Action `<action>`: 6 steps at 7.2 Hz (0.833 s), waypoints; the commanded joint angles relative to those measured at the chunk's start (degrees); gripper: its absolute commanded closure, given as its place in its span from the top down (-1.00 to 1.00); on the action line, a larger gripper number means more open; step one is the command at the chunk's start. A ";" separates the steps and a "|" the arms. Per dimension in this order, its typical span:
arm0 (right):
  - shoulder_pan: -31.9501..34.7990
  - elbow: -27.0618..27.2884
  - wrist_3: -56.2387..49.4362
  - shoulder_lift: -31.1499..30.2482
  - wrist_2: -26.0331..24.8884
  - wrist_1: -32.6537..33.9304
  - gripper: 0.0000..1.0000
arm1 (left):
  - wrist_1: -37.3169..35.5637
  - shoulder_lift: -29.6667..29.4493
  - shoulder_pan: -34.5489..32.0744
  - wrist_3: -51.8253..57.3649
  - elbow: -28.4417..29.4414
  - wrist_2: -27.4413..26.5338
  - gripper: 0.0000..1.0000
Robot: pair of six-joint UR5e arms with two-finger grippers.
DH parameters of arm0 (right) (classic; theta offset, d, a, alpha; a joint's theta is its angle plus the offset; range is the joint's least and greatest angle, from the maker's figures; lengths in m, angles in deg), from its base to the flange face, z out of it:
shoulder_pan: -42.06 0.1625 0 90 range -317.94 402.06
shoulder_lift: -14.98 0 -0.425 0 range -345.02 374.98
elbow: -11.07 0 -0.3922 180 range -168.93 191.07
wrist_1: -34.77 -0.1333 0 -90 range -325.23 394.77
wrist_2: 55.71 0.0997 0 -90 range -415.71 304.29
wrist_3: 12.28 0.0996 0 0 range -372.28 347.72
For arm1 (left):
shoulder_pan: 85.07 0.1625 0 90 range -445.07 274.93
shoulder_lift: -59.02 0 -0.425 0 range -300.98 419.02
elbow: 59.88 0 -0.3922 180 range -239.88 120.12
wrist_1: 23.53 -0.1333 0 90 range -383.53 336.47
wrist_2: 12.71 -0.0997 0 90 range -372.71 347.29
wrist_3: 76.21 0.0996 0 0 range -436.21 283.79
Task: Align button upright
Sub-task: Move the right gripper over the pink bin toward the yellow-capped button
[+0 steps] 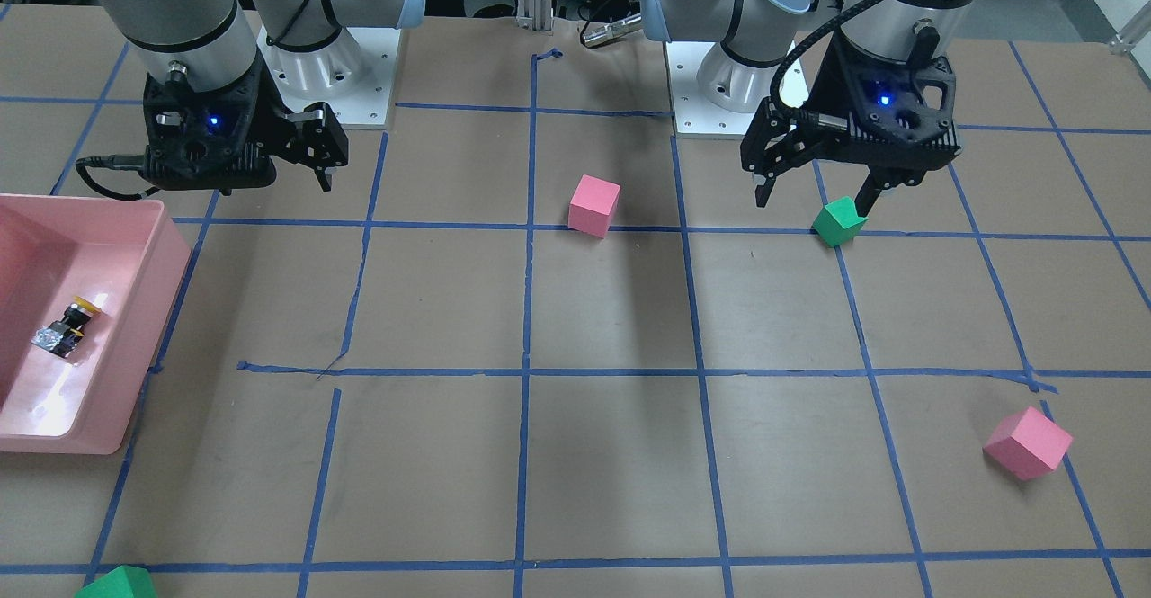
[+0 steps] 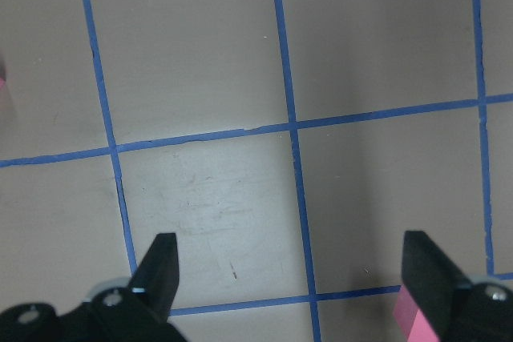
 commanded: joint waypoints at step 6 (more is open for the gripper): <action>-0.44 -1.08 0.52 -1.31 2.91 5.92 1.00 | 0.35 0.09 0.70 0.00 0.25 0.09 1.00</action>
